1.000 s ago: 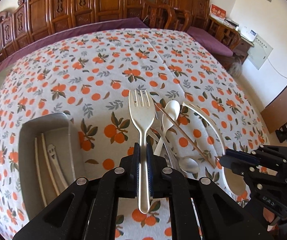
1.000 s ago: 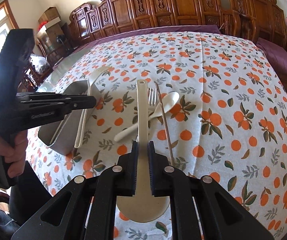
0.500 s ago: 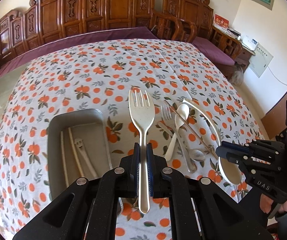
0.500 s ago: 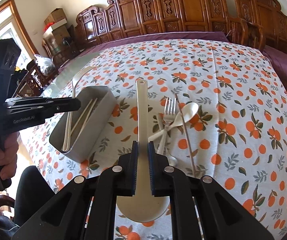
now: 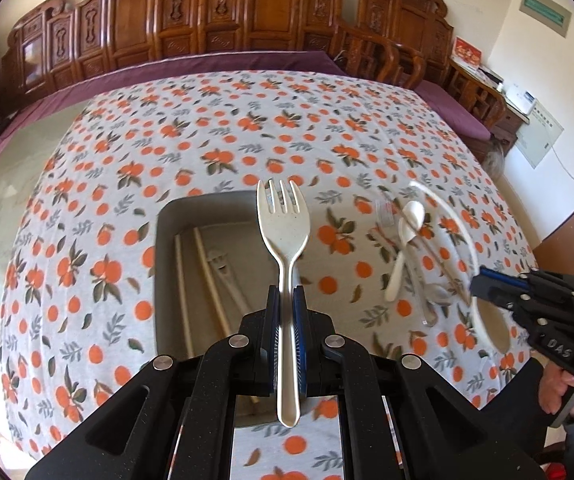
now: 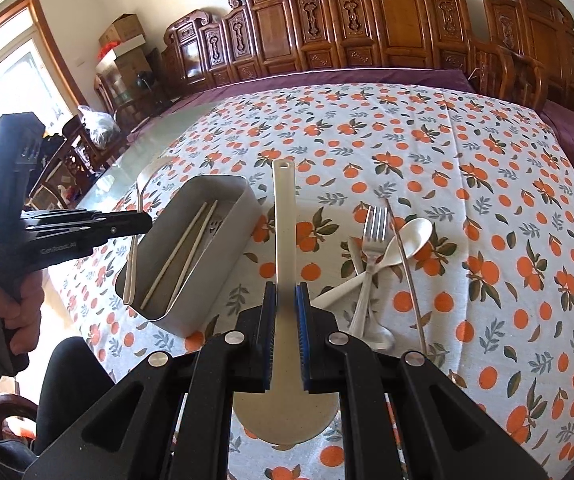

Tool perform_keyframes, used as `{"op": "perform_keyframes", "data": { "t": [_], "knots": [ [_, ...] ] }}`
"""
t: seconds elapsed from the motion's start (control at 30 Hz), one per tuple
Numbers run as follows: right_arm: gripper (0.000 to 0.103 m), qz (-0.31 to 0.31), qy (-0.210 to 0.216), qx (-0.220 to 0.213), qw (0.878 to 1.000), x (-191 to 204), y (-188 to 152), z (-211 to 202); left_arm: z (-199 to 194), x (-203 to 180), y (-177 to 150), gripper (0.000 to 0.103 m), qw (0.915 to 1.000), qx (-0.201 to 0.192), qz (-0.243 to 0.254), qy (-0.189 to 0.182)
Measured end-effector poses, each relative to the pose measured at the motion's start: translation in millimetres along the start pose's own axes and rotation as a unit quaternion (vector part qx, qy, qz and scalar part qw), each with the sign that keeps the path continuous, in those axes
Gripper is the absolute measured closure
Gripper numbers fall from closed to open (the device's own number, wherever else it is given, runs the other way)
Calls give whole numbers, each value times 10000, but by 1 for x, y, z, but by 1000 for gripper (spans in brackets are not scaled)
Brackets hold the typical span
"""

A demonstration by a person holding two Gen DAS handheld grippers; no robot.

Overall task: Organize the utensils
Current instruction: 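Lower the white fork into the grey tray and open the left tool while the right tool carries the spoon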

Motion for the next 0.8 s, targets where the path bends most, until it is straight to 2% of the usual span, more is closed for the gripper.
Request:
{"op": "perform_keyframes", "data": {
  "t": [0.37,0.8],
  "knots": [
    [91,-52,148,61,9999,15,3,12,36,41,-3,97,9987,351,-127,345],
    [91,-100,143,147,9997,19,2,15,84,47,-11,97,9949,846,-72,541]
  ]
}}
Point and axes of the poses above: each gripper's, at about its wrist camera, not at the fingertips, and z roughly the way its jaws point, x to its left, y to its top, the point moved 1 cm from there along z, roughly the way its jaws point
